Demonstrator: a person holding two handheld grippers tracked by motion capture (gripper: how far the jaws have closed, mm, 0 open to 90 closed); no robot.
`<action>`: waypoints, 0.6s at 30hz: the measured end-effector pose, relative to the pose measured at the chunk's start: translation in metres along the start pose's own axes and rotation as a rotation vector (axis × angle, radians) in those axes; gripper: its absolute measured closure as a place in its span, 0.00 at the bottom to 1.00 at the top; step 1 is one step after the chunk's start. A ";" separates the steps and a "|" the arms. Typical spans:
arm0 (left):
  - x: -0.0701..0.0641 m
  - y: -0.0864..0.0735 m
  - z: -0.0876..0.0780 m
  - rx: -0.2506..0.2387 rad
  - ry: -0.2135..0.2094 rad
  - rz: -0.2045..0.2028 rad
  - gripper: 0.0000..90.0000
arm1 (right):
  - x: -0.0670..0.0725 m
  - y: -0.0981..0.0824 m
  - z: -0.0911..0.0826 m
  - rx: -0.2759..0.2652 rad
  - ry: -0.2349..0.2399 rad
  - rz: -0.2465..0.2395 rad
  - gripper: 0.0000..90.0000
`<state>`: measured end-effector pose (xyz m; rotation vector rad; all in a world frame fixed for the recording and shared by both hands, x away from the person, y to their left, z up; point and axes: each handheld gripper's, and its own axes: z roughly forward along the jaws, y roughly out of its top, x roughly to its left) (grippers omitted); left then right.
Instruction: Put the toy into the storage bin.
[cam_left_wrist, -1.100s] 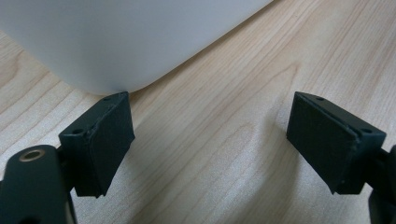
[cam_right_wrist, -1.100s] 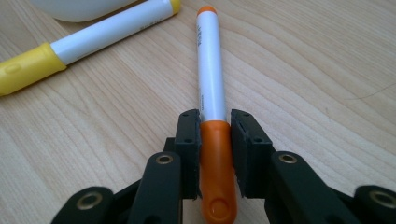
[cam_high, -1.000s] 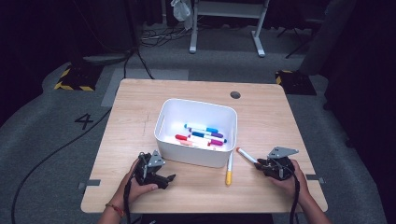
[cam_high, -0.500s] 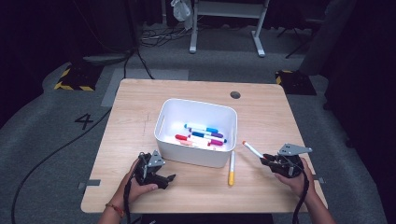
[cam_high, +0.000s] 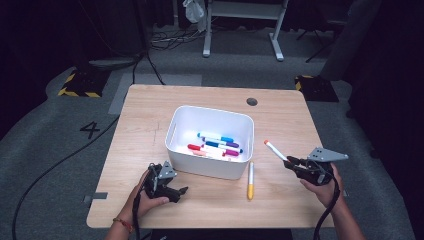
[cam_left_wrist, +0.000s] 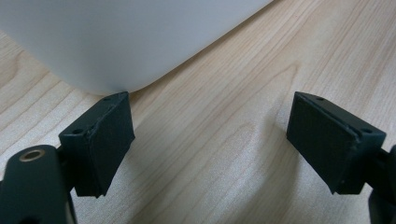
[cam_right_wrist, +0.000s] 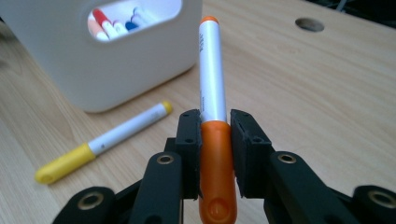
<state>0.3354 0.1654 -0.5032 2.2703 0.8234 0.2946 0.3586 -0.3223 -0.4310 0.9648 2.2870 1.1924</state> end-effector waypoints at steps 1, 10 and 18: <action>0.000 0.000 0.000 0.000 0.000 0.000 0.17 | -0.001 0.002 -0.002 -0.014 0.001 0.003 0.83; 0.000 0.000 0.000 0.000 0.000 0.000 0.17 | 0.000 0.033 -0.016 -0.078 0.004 -0.047 0.83; 0.000 0.000 0.000 0.000 0.000 -0.001 0.17 | 0.009 0.075 -0.016 -0.094 0.046 -0.111 0.83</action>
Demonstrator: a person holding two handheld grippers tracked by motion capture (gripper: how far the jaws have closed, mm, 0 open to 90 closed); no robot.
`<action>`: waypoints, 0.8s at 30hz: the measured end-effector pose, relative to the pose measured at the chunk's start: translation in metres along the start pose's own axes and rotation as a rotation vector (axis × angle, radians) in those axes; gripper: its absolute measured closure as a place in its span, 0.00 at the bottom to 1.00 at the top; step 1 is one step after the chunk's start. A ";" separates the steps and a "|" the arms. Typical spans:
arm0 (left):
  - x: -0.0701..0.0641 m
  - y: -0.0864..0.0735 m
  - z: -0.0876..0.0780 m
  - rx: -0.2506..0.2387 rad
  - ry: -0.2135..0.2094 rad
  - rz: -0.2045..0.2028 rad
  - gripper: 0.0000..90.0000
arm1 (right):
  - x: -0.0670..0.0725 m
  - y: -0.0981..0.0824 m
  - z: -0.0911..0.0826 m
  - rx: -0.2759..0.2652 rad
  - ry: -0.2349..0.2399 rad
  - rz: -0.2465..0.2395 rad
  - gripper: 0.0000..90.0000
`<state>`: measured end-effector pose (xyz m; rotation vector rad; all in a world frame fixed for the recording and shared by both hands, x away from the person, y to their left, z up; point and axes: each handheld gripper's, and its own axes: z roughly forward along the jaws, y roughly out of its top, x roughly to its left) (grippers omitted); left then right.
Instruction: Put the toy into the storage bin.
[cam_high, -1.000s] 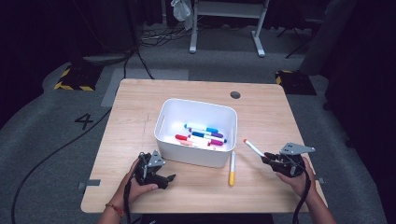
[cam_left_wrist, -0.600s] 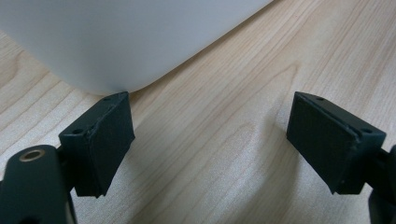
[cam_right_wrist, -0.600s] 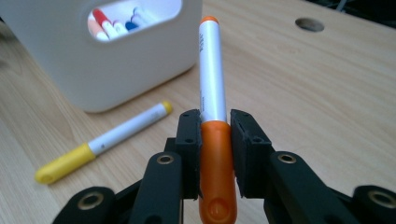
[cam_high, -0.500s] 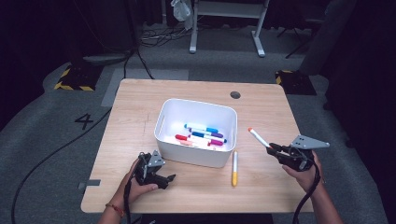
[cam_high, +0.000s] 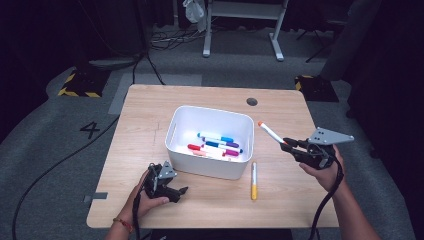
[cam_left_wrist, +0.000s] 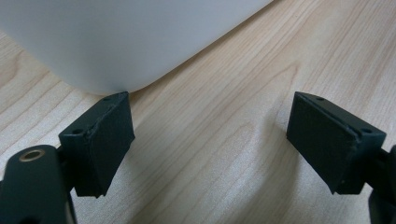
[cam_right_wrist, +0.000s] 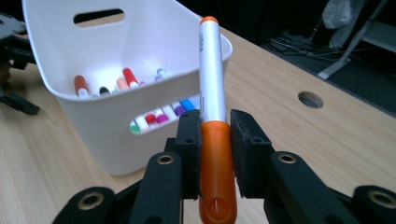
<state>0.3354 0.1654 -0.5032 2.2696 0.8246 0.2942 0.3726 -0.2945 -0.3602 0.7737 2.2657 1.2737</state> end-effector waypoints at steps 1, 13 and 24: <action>0.000 0.000 0.000 0.000 0.000 0.001 0.16 | 0.000 0.005 0.001 -0.002 0.005 -0.007 0.83; 0.000 0.000 0.000 0.000 0.000 0.001 0.17 | 0.013 0.063 0.030 0.010 0.101 -0.073 0.83; 0.000 0.000 0.000 0.000 0.000 0.001 0.17 | 0.044 0.099 0.090 0.137 0.239 -0.114 0.83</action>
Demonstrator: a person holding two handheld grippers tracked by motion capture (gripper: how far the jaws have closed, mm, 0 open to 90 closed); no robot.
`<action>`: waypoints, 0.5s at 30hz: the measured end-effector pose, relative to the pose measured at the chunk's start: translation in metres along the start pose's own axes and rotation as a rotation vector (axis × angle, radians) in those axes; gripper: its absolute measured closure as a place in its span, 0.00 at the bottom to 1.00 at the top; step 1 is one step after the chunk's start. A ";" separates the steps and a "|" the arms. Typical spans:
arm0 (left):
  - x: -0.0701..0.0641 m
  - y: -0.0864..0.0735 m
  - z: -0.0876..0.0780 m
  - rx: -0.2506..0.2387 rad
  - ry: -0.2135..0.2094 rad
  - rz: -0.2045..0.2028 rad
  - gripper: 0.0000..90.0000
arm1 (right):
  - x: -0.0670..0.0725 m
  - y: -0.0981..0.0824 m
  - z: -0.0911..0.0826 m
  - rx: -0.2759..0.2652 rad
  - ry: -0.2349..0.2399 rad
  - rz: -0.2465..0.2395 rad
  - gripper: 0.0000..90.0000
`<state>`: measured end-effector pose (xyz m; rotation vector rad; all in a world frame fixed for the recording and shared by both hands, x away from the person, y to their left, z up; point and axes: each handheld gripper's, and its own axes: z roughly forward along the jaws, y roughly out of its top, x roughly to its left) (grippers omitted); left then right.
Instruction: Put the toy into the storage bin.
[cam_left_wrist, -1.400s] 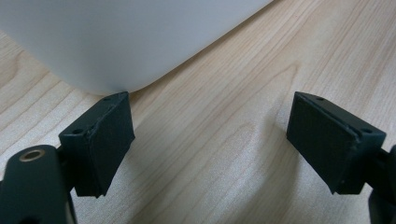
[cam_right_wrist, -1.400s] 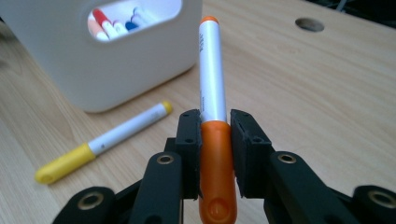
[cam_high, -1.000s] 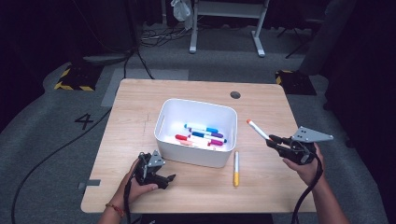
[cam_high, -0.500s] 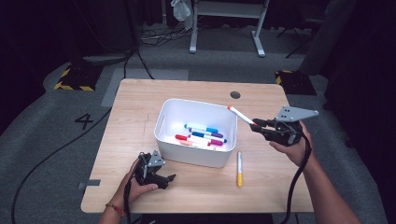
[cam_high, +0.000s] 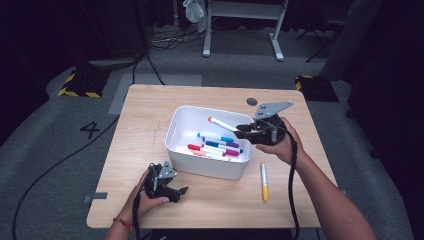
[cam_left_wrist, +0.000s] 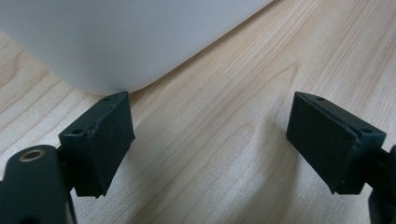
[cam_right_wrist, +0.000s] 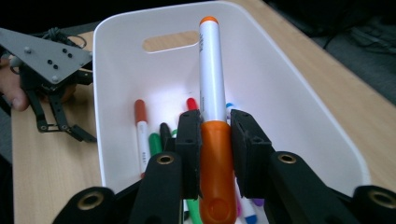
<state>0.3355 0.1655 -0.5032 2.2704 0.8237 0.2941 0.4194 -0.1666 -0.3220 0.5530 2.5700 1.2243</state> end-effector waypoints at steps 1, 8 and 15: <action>0.000 0.000 0.000 0.000 0.000 0.000 0.17 | 0.001 0.002 0.007 0.016 0.015 0.002 0.83; 0.000 0.000 0.000 0.000 -0.001 0.000 0.17 | 0.014 0.007 0.047 0.175 0.101 -0.020 0.83; 0.000 0.000 0.000 0.000 -0.001 0.001 0.16 | 0.024 -0.001 0.066 0.281 0.153 -0.038 0.82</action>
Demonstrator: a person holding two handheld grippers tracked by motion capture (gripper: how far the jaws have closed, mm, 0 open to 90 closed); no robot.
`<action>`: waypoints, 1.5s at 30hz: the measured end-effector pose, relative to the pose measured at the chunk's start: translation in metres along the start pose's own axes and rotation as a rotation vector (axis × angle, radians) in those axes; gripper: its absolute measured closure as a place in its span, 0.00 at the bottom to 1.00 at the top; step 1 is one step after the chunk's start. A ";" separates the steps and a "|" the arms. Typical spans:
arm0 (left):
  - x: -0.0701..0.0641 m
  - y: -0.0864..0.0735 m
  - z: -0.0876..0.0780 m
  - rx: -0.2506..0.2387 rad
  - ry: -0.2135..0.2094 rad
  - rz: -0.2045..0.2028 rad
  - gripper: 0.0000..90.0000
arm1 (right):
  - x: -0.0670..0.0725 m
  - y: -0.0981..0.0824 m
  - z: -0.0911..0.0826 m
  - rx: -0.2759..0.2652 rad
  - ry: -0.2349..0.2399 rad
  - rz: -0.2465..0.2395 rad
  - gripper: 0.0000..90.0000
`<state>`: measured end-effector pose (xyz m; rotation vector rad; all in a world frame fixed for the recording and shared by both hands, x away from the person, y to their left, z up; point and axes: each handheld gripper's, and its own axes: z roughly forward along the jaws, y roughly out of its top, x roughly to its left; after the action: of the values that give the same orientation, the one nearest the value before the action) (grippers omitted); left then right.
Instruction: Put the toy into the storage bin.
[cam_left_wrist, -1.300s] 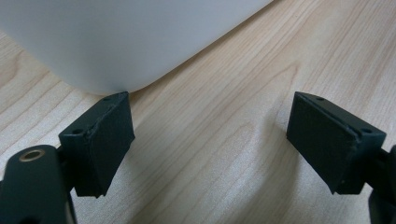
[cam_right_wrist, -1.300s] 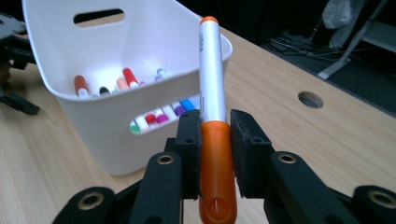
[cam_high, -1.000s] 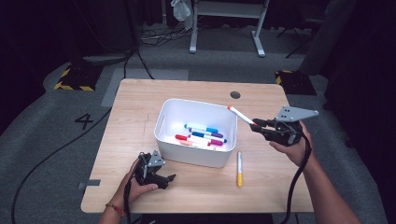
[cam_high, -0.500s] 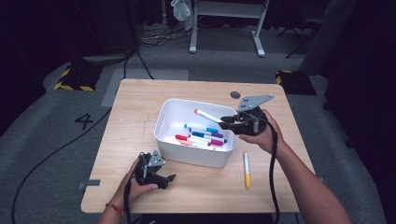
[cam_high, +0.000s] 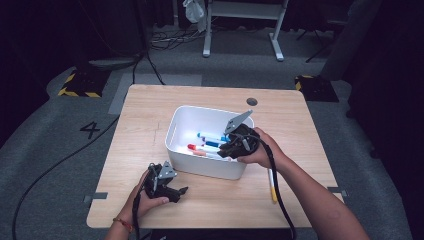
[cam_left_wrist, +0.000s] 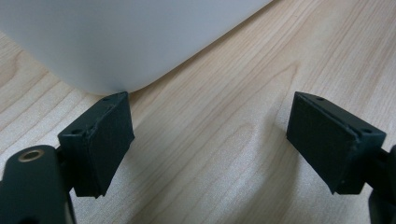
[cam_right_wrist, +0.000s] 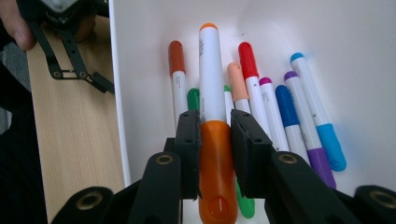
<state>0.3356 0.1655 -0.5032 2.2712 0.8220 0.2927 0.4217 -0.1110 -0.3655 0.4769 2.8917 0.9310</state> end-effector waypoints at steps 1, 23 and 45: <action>0.000 0.000 0.000 0.000 0.000 0.000 0.16 | 0.001 -0.001 0.001 0.006 0.001 0.000 0.82; 0.000 0.000 0.000 0.000 -0.001 0.002 0.17 | 0.005 -0.070 -0.095 -0.295 -0.289 0.052 0.53; 0.000 0.000 0.000 0.000 -0.002 0.001 0.16 | -0.007 -0.298 -0.081 -0.067 -0.396 0.519 0.51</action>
<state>0.3356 0.1653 -0.5032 2.2718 0.8195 0.2903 0.3345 -0.3873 -0.4722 1.2815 2.4064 0.8531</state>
